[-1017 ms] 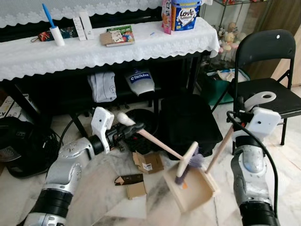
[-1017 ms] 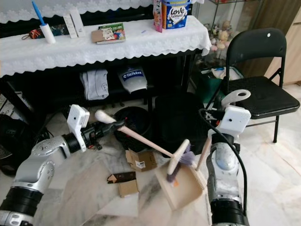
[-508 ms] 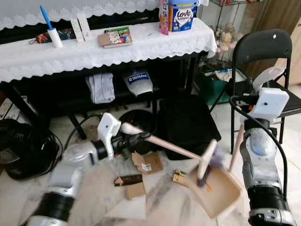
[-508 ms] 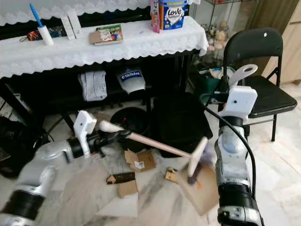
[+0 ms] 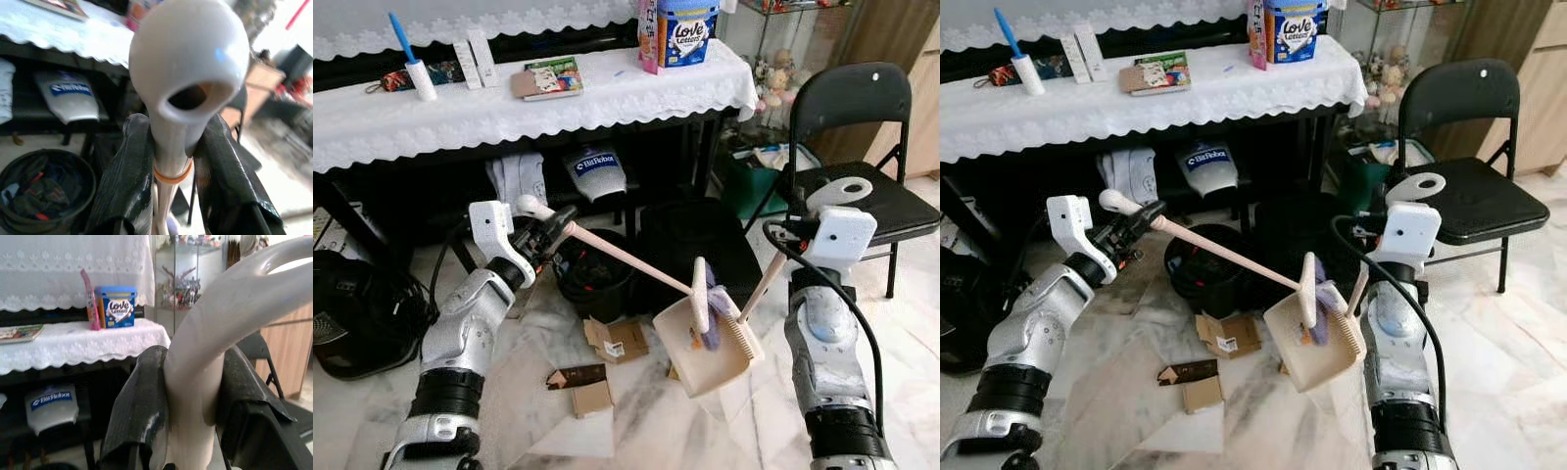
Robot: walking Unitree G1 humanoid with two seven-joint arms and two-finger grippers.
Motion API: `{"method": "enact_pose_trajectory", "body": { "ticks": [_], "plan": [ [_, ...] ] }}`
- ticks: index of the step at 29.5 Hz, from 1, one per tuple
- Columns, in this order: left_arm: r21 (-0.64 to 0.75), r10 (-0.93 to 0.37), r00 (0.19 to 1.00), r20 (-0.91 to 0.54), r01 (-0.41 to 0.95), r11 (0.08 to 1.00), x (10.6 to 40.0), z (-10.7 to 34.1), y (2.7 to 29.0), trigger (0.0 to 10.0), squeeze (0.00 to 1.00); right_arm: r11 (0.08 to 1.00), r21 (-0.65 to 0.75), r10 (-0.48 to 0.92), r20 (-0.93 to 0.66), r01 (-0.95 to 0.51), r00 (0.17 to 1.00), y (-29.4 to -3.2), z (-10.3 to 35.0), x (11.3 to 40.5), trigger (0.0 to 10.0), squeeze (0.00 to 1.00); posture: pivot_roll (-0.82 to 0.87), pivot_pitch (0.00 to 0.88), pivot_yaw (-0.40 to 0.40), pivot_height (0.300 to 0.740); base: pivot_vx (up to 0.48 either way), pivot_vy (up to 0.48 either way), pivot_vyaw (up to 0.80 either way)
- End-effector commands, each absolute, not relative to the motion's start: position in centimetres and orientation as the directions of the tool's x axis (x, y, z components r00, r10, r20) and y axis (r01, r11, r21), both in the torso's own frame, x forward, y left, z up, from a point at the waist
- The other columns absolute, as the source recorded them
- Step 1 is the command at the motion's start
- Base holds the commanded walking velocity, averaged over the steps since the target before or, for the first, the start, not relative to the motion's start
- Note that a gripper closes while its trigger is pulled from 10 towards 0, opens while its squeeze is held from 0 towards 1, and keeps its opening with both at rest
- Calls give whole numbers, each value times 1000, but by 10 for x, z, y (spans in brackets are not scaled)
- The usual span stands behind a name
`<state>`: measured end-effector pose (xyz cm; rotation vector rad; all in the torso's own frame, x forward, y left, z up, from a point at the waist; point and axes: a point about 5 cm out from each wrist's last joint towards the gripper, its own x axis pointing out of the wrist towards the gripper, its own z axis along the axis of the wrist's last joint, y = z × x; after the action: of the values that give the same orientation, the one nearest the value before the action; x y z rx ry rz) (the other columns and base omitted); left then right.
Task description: Sweep floor
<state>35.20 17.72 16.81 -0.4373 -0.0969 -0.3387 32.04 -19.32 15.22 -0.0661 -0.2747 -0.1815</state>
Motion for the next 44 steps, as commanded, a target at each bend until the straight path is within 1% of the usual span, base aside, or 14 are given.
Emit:
{"method": "enact_pose_trajectory", "body": {
  "ticks": [1,2,4,10,15,16,21,25,29,31,33,36,37,44],
  "plan": [
    [-438,-190,950,247,285,853,357,186,193,10000,0,989,-18,-144,176,149,974,-185,131,318,10000,0,-136,5,46,740,0,0,0],
    [-438,-190,950,247,285,853,357,186,193,10000,0,989,-18,-144,176,149,974,-185,131,318,10000,0,-136,5,46,740,0,0,0],
    [-525,-71,964,257,201,827,360,192,209,10000,0,989,-17,-144,132,148,981,-183,117,313,10000,0,-135,5,47,740,0,0,0],
    [-641,62,962,268,130,757,364,199,226,10000,0,989,-30,-142,15,142,990,-184,84,303,10000,0,-132,6,45,740,0,0,0],
    [-633,102,953,287,109,767,365,205,232,10000,0,989,-34,-146,-42,145,988,-184,66,294,10000,0,-128,8,43,740,0,0,0],
    [-582,109,950,291,86,808,365,207,234,10000,0,989,-33,-146,-46,145,988,-183,64,292,10000,0,-128,8,43,740,0,0,0],
    [-495,159,937,311,18,868,364,213,242,10000,0,988,-26,-150,-36,150,988,-183,64,290,10000,0,-131,7,44,740,0,0,0],
    [-439,242,918,313,-85,894,362,213,254,10000,0,988,-24,-155,-29,155,987,-184,65,290,10000,0,-131,7,44,740,0,0,0],
    [-329,303,893,332,-192,925,358,215,264,10000,0,988,-23,-154,-21,153,988,-184,66,291,10000,0,-133,8,44,740,0,0,0],
    [-222,336,868,365,-270,937,355,218,269,10000,0,988,-21,-152,-18,151,988,-183,66,291,10000,0,-133,8,44,740,0,0,0],
    [-189,354,856,377,-303,934,354,219,272,10000,0,989,-20,-150,-18,150,989,-183,66,291,10000,0,-133,8,44,740,0,0,0],
    [-68,354,832,428,-361,930,352,223,272,10000,0,989,-17,-149,-15,148,989,-183,67,292,10000,0,-133,8,44,740,0,0,0],
    [1,323,831,454,-363,932,352,224,269,10000,0,989,-14,-147,-11,147,989,-182,67,292,10000,0,-134,2,46,740,0,0,0],
    [225,226,846,483,-369,902,352,218,258,10000,0,989,-13,-148,-10,148,989,-182,67,291,10000,0,-134,3,47,740,0,0,0]
  ]
}}
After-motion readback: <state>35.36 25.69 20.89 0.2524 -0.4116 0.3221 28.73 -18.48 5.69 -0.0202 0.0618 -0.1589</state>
